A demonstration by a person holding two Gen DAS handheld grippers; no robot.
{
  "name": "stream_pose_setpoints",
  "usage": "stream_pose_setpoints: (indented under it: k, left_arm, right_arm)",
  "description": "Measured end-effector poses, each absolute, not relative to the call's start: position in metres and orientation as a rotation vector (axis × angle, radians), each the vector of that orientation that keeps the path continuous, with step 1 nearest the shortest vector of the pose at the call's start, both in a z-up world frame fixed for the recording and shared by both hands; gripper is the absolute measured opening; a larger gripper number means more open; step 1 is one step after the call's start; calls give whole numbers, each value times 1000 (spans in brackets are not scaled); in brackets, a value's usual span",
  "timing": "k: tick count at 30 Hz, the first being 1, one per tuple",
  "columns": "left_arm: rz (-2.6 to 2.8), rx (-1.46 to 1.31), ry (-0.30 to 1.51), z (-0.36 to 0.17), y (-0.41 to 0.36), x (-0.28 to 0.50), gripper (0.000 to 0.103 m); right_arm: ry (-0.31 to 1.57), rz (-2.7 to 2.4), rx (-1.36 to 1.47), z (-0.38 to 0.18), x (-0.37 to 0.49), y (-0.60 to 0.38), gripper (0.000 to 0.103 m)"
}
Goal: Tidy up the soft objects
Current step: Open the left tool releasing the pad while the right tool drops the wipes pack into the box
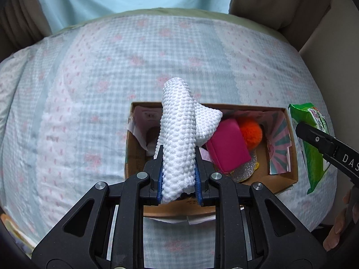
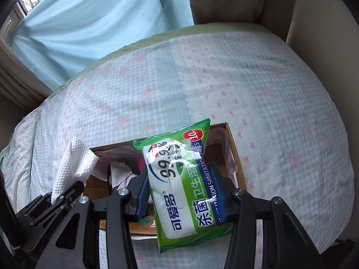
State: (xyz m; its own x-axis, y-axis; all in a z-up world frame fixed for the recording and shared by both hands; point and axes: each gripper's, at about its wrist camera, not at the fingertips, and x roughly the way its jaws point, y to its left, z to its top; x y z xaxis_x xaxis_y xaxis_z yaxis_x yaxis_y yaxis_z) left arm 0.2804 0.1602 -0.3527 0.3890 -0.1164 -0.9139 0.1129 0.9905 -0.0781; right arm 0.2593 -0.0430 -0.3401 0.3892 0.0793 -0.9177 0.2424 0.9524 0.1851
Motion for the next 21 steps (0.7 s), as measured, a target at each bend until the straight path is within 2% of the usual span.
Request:
stream_pose_setpoints:
  k: [7, 9, 11, 12, 21]
  left_arm:
    - [-226, 54, 1282, -404, 137, 281, 19]
    - [-245, 66, 1286, -410, 130, 282, 22]
    - [-272, 53, 1300, -414, 127, 287, 61]
    - [-272, 61, 1317, -417, 124, 289, 103]
    - [-314, 114, 1314, -421, 119, 276, 103]
  right_arm:
    - [1214, -189, 406, -383, 257, -52, 47]
    - [1212, -179, 478, -391, 257, -58, 58]
    - [1221, -193, 502, -395, 257, -61, 103]
    - [1231, -193, 508, -396, 256, -62, 103]
    - [1265, -196, 458, -394, 234, -71, 103]
